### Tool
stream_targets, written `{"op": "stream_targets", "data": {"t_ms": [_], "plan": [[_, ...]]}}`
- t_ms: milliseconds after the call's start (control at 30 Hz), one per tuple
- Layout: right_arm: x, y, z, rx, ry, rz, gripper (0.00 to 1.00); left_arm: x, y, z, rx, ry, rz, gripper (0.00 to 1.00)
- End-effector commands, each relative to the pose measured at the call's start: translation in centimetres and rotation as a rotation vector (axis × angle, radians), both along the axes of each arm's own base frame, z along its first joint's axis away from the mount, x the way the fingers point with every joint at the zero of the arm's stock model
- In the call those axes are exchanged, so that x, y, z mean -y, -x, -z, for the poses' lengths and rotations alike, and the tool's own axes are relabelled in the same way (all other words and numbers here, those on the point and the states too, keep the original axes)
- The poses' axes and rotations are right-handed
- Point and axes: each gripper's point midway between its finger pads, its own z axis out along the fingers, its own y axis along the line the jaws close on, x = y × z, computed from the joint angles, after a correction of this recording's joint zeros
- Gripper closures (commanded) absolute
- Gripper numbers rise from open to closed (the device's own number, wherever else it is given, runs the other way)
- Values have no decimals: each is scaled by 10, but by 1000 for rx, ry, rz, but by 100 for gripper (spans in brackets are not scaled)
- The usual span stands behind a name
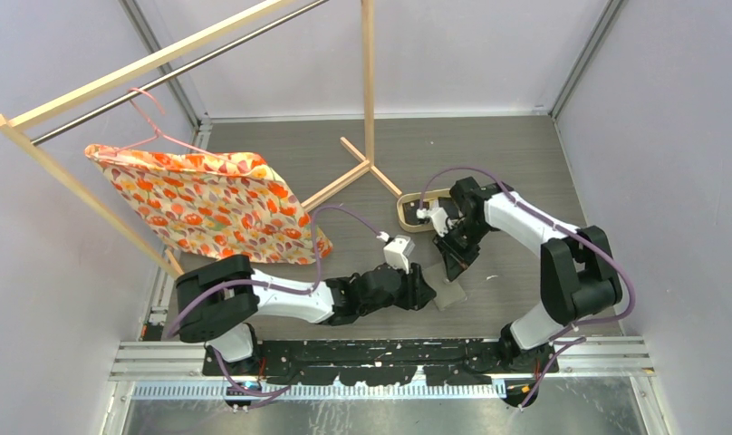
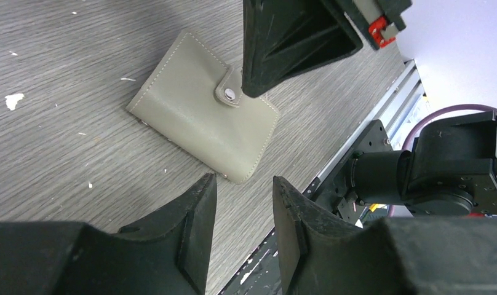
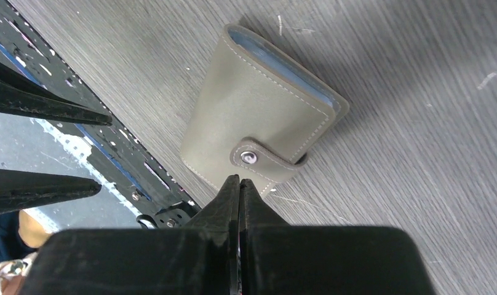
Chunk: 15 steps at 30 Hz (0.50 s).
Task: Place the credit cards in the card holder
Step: Move the card holder to the center of the board.
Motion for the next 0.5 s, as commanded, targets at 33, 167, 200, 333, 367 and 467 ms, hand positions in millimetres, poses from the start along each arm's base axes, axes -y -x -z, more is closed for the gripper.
{"op": "stream_targets", "data": {"t_ms": [33,167,200,333,367,467], "plan": [[-8,0,7,-9,44,-35,99,5,-8,-13,3,27,-29,60],[-10,2,18,-22,90,-58,99,-2,-10,-9,3,24,-53,61],[-10,3,20,-25,102,-61,99,-3,-10,-9,4,26,-58,61],[-13,2,17,-23,97,-76,99,-2,-10,-8,0,28,-59,61],[-17,2,10,-12,65,-84,99,-1,-10,-8,-3,34,-58,61],[-20,3,-16,35,-36,-107,98,-1,-9,-5,-15,53,-56,61]]}}
